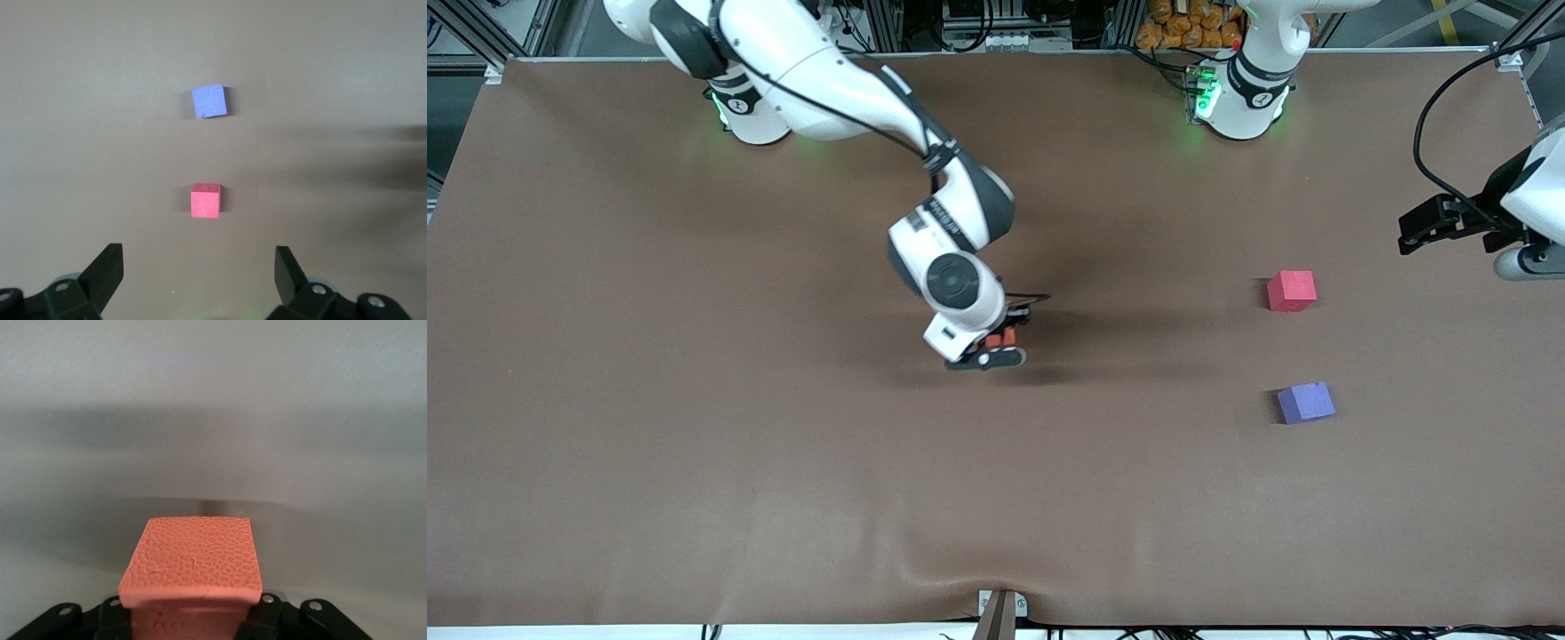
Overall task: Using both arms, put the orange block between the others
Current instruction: 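Carry the orange cube with the right gripper toward the table middle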
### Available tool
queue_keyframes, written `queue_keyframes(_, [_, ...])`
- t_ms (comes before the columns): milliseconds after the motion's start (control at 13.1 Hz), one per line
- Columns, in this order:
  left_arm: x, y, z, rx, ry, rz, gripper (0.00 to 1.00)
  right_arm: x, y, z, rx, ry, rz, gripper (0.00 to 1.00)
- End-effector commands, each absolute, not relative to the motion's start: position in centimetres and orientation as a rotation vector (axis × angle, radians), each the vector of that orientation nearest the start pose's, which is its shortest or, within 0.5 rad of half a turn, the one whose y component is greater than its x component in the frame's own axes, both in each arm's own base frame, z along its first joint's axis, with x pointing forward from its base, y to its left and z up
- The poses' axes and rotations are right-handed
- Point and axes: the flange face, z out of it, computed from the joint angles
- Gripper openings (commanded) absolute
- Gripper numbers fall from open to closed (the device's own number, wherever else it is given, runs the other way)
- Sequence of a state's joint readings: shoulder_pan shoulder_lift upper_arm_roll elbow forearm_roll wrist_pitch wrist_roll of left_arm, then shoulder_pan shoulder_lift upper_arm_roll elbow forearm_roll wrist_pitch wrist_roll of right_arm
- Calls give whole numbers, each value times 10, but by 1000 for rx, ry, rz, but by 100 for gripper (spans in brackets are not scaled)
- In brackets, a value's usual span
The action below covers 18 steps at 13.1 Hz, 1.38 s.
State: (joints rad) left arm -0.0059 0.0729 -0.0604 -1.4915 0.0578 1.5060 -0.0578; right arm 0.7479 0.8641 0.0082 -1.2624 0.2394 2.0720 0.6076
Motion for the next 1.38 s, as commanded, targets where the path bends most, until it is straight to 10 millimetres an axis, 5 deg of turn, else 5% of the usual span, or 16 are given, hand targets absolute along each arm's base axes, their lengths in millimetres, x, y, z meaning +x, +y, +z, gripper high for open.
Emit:
queue_keyframes(0, [573,-27,614,-3080,27,99,100,530,544,228,-2986,4,254,0])
queue_keyframes(383, [579,-31,601,-3079,37,132,100,534,537,197,-3007,36,267,1])
queue_keyframes(536, [580,-30,598,-3123,26,150,100,534,536,187,-3010,74,265,14])
queue_keyframes(613, [581,-28,598,-3134,19,151,100,534,537,187,-3007,78,250,49])
queue_keyframes(690, [581,-29,598,-3128,19,150,100,533,538,189,-3008,77,242,99])
queue_keyframes(843, [585,-24,590,-3137,7,166,100,534,540,206,-2999,66,227,100])
queue_keyframes(920, [596,-28,565,-3131,19,232,100,536,541,218,-2990,66,217,100])
queue_keyframes(1303, [596,-36,566,-3145,14,228,100,560,517,261,-2981,89,201,100])
